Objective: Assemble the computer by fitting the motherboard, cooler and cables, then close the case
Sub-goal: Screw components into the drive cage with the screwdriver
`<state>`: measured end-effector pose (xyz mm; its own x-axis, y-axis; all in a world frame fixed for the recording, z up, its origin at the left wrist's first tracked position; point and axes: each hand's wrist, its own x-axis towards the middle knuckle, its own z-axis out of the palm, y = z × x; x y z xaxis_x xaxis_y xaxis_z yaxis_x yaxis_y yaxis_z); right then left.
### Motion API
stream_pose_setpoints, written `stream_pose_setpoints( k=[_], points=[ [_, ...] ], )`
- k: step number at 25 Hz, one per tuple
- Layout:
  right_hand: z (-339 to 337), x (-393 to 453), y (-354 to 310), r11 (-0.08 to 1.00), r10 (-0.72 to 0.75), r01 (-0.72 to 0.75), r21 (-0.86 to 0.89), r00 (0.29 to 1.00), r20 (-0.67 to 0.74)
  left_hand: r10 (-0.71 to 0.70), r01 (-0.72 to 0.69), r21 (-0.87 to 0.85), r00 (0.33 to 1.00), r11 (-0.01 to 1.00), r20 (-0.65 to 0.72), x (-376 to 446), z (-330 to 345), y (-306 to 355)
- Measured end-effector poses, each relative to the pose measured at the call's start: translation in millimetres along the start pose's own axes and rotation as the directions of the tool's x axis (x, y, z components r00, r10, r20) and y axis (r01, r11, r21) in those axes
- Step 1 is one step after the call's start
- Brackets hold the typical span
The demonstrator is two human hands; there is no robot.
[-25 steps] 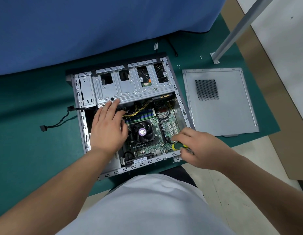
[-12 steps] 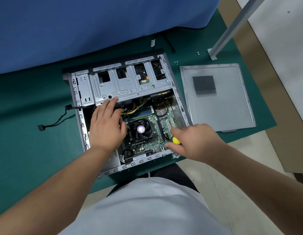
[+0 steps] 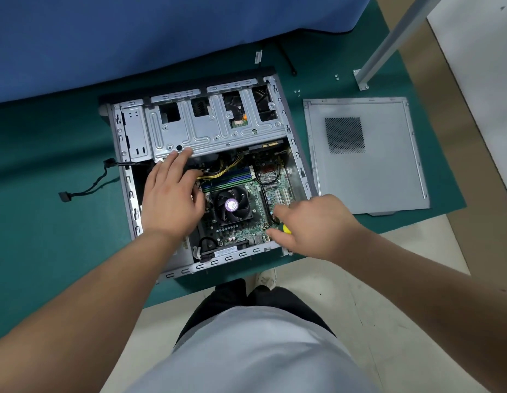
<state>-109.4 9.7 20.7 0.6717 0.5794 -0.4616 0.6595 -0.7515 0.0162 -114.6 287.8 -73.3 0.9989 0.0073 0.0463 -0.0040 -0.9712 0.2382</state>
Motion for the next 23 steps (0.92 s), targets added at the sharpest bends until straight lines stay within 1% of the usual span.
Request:
stream_pose_setpoints(
  k=[1,2,3,5,6,7,8,10,11,12,13,15,16,17,18,19,20,21,22,23],
  points=[
    [2.1,0.7,-1.8,1.000,0.020,-0.020,-0.010,1.000,-0.007,-0.003,0.003,0.003,1.000,1.000,0.004,0.1,-0.3,0.6],
    [4.6,0.1,-0.2,0.999,-0.014,0.015,0.041,1.000,-0.009,-0.006,0.006,0.005,1.000,1.000,0.007,0.0,-0.4,0.7],
    [4.1,-1.7,4.8,0.988,-0.091,0.090,0.126,0.996,0.003,-0.007,0.007,0.006,1.000,1.000,0.007,-0.1,0.0,0.3],
    [2.2,-4.3,21.4,0.925,-0.269,0.244,0.292,0.962,0.049,-0.009,0.009,0.003,1.000,1.000,0.004,-0.2,1.4,-0.8],
    [2.2,-4.6,26.9,0.905,-0.319,0.286,0.315,0.946,0.059,-0.009,0.009,0.001,1.000,1.000,0.000,-0.1,2.4,-1.2],
    [4.2,-4.6,27.8,0.914,-0.316,0.295,0.279,0.948,0.032,-0.007,0.007,0.000,1.000,1.000,-0.008,0.3,3.3,-1.6],
    [7.3,-4.1,24.6,0.944,-0.258,0.256,0.208,0.966,-0.018,-0.006,0.006,-0.001,1.000,1.000,-0.017,0.2,4.0,-2.0],
    [10.8,0.6,14.1,0.995,-0.092,0.094,0.030,0.992,-0.081,-0.005,0.004,-0.008,0.999,1.000,-0.037,0.9,5.2,-2.8],
    [12.3,3.2,10.9,0.998,-0.055,0.056,0.004,0.994,-0.089,-0.006,0.005,-0.009,0.999,1.000,-0.038,1.0,5.9,-3.2],
    [13.7,4.3,12.6,0.996,-0.083,0.086,0.034,0.993,-0.080,-0.007,0.007,-0.007,0.999,1.000,-0.037,1.0,6.5,-3.7],
    [12.3,4.4,17.1,0.981,-0.160,0.165,0.100,0.986,-0.049,-0.008,0.008,-0.004,0.999,1.000,-0.036,1.2,7.0,-4.5],
    [7.9,3.7,28.9,0.906,-0.342,0.322,0.275,0.939,0.025,-0.012,0.012,-0.008,0.999,1.000,-0.033,1.3,7.0,-5.4],
    [8.0,3.4,31.0,0.887,-0.384,0.352,0.299,0.922,0.055,-0.015,0.014,-0.011,0.999,1.000,-0.033,1.2,7.0,-5.1],
    [8.6,3.2,28.9,0.906,-0.366,0.344,0.246,0.929,0.050,-0.018,0.018,-0.013,0.999,1.000,-0.032,0.8,6.8,-4.7],
    [10.4,2.7,23.8,0.948,-0.285,0.280,0.153,0.958,0.011,-0.021,0.021,-0.014,0.999,1.000,-0.028,0.5,6.6,-4.0],
    [12.3,3.2,17.2,0.982,-0.182,0.183,0.051,0.983,-0.027,-0.024,0.024,-0.013,0.999,1.000,-0.023,0.5,6.2,-3.5],
    [13.0,3.0,11.3,0.993,-0.118,0.118,0.000,0.991,-0.064,-0.026,0.025,-0.011,1.000,1.000,-0.017,0.7,5.7,-3.1],
    [13.8,2.3,8.1,0.996,-0.092,0.093,0.000,0.992,-0.081,-0.025,0.025,-0.008,1.000,1.000,-0.011,0.9,5.1,-2.8],
    [14.2,0.5,10.0,0.989,-0.133,0.137,0.058,0.988,-0.076,-0.025,0.025,-0.005,1.000,1.000,-0.006,0.8,4.7,-2.6],
    [11.7,-1.6,15.6,0.964,-0.210,0.216,0.155,0.976,-0.055,-0.024,0.024,-0.003,1.000,1.000,-0.003,1.0,4.2,-2.8]
  ],
)
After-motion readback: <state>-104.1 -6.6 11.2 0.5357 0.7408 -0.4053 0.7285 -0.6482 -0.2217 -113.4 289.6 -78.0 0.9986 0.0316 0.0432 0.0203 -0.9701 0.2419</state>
